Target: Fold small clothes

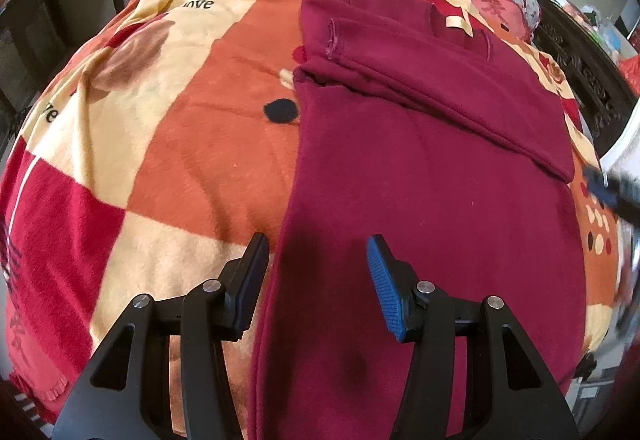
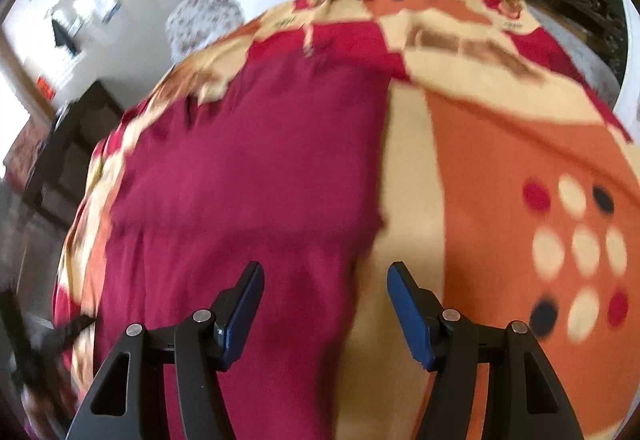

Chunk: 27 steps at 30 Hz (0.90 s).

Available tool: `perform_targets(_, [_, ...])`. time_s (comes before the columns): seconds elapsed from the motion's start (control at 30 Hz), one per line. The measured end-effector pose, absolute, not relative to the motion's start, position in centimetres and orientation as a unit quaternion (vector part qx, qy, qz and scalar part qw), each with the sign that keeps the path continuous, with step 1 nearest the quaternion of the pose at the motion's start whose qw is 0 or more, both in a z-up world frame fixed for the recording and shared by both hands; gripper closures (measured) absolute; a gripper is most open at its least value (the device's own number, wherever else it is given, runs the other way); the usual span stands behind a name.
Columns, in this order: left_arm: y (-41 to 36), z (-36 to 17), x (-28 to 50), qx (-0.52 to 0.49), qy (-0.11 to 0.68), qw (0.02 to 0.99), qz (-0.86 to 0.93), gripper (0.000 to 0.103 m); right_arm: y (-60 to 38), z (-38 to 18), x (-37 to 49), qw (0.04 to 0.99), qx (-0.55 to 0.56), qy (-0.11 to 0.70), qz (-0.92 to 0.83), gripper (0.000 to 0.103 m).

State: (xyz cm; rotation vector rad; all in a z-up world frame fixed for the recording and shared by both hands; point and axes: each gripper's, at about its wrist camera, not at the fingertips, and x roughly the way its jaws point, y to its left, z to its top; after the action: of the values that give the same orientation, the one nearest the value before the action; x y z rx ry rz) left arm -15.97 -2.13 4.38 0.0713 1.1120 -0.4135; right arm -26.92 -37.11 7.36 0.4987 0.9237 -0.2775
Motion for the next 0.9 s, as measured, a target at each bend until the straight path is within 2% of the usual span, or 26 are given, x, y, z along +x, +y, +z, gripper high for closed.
perform_targets(0.17, [-2.0,3.6,-15.2,0.030,0.537,0.823,-0.185,0.052,-40.5,6.0,-22.2,0.850,0.248,0.446,-0.134,0.039])
perform_targets(0.2, [-1.9,3.5,-15.0,0.028,0.538,0.822,-0.183,0.052,-40.9,5.6,-21.8,0.849,0.254,0.445,-0.127,0.047])
perform_targets(0.27, [-1.8,3.4,-14.5,0.027,0.540,0.822,-0.179,0.052,-41.4,4.8,-21.1,0.847,0.281,0.439,-0.104,0.070])
perform_targets(0.47, [-1.8,3.4,-13.4,0.013,0.541,0.822,-0.176,0.052,-40.1,6.5,-21.0,0.876,0.205,0.423,-0.111,0.088])
perform_targets(0.63, [-2.4,3.4,-13.1,0.009,0.538,0.824,-0.179,0.052,-40.9,4.9,-21.1,0.865,0.200,0.439,-0.141,0.089])
perform_targets(0.73, [-2.7,3.8,-13.1,0.007,0.535,0.824,-0.186,0.052,-41.4,5.7,-22.0,0.866,0.230,0.424,-0.129,0.088])
perform_targets(0.8, [-3.0,4.1,-13.2,0.010,0.529,0.827,-0.188,0.052,-41.6,6.5,-23.0,0.859,0.246,0.426,-0.138,0.083])
perform_targets(0.9, [-3.1,4.4,-13.4,0.015,0.520,0.832,-0.191,0.052,-40.3,7.9,-24.7,0.871,0.237,0.411,-0.131,0.083])
